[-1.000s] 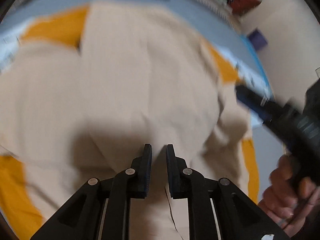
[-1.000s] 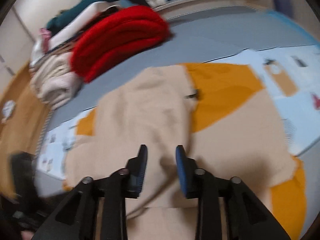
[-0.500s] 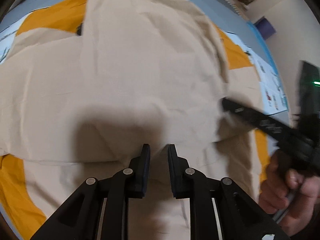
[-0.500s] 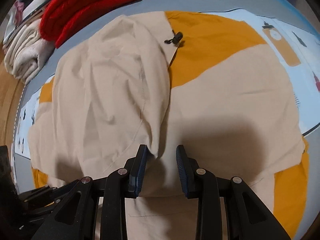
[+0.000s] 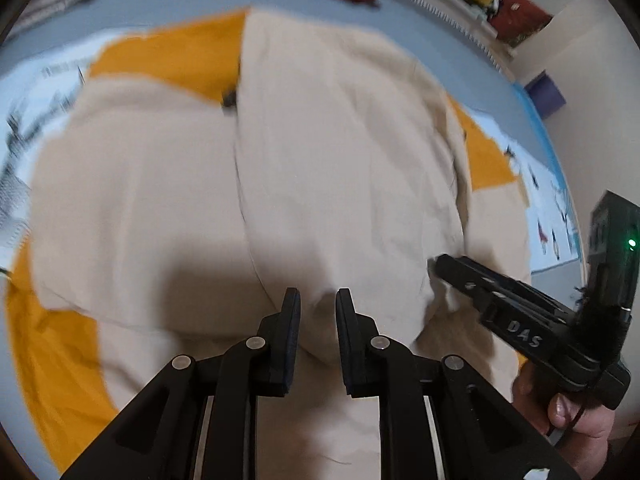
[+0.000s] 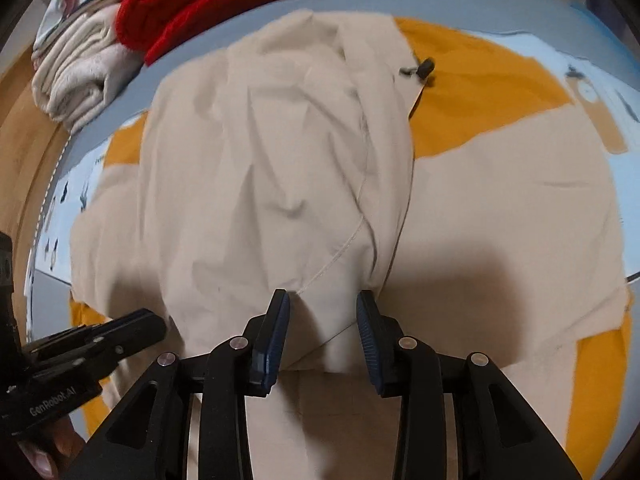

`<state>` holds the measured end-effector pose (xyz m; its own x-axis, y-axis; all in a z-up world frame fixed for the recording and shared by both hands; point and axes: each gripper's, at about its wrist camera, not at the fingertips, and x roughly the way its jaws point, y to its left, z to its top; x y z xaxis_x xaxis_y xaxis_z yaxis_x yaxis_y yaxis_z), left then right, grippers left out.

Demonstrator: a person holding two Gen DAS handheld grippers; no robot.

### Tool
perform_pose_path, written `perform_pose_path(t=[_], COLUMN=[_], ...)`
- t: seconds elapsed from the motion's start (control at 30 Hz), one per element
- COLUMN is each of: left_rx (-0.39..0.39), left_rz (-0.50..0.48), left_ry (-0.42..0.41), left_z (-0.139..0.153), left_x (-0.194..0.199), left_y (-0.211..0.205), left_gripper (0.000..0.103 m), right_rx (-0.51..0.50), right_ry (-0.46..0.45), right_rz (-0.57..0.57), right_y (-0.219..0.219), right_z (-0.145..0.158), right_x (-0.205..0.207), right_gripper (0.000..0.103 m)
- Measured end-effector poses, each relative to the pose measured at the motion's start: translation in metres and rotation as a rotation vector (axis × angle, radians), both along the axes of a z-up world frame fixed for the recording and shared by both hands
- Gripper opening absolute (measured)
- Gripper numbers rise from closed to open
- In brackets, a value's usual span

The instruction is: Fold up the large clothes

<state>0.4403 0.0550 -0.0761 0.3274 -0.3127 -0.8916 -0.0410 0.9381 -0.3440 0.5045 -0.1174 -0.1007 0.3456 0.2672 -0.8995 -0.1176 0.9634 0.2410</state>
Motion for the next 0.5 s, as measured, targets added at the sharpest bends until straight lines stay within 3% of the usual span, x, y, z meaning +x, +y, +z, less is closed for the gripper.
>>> perform_pose_path(t=[0.17, 0.3, 0.5], left_rx=[0.068, 0.072, 0.046], left_rz=[0.05, 0.074, 0.09], left_ry=[-0.15, -0.226, -0.336], left_z=[0.035, 0.055, 0.089], left_x=[-0.011, -0.026, -0.058], left_y=[0.015, 0.028, 0.051], left_gripper=[0.016, 0.016, 0.016], right_rx=[-0.009, 0.011, -0.005], right_ry=[-0.181, -0.324, -0.394], right_rz=[-0.038, -0.065, -0.074], right_y=[-0.009, -0.02, -0.04], right_z=[0.051, 0.094, 0.125], right_x=[-0.017, -0.035, -0.069], right_gripper=[0.036, 0.036, 0.036])
